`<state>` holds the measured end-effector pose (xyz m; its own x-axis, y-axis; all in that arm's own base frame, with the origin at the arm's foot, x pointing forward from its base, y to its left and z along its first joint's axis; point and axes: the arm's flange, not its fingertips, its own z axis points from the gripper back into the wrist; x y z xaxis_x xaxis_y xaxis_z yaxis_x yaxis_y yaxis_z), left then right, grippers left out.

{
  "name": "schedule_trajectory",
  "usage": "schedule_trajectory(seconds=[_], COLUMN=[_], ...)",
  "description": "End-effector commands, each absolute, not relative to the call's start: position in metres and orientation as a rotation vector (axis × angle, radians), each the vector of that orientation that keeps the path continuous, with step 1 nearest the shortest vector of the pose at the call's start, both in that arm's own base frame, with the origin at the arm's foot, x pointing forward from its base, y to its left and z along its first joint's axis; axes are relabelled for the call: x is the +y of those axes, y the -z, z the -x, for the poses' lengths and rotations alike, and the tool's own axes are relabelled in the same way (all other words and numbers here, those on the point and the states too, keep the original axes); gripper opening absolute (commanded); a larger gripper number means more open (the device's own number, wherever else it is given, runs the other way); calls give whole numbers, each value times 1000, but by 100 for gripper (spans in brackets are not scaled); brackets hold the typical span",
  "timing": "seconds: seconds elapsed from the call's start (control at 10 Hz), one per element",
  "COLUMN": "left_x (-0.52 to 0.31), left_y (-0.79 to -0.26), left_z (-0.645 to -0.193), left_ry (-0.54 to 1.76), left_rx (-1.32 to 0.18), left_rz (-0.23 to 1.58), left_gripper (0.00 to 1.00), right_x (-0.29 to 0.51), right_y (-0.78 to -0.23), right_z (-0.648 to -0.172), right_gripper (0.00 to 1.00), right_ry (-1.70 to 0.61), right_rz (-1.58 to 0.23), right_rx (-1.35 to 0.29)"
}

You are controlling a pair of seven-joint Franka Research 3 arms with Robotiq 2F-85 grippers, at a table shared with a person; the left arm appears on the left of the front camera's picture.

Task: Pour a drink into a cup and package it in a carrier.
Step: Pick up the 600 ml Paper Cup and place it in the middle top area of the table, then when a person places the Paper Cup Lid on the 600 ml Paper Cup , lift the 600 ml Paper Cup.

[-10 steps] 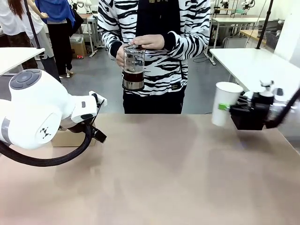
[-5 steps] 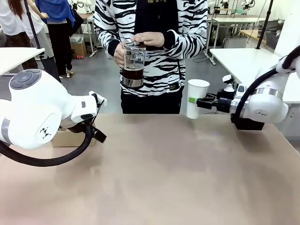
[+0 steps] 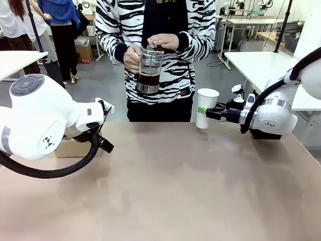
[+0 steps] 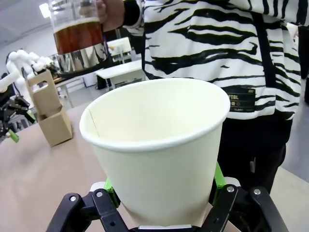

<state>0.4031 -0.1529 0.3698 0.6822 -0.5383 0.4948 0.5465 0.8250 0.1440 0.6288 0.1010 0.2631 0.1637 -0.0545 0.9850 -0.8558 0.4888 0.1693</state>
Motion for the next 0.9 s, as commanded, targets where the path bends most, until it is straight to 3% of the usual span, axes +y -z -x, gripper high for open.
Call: schedule_trajectory(seconds=[0.0,0.8], left_x=[-152,-152], left_y=[-370,-370], left_z=[-403,-403], left_ry=[607,607], left_rx=[-551,-551], left_rz=[20,20], left_gripper=[100,100], right_x=[98,98], right_y=[-265,-265], right_z=[-630,-630], right_gripper=[80,80], right_ry=[-684,-684], right_rz=[-910,-910], right_rx=[-1303,-1303])
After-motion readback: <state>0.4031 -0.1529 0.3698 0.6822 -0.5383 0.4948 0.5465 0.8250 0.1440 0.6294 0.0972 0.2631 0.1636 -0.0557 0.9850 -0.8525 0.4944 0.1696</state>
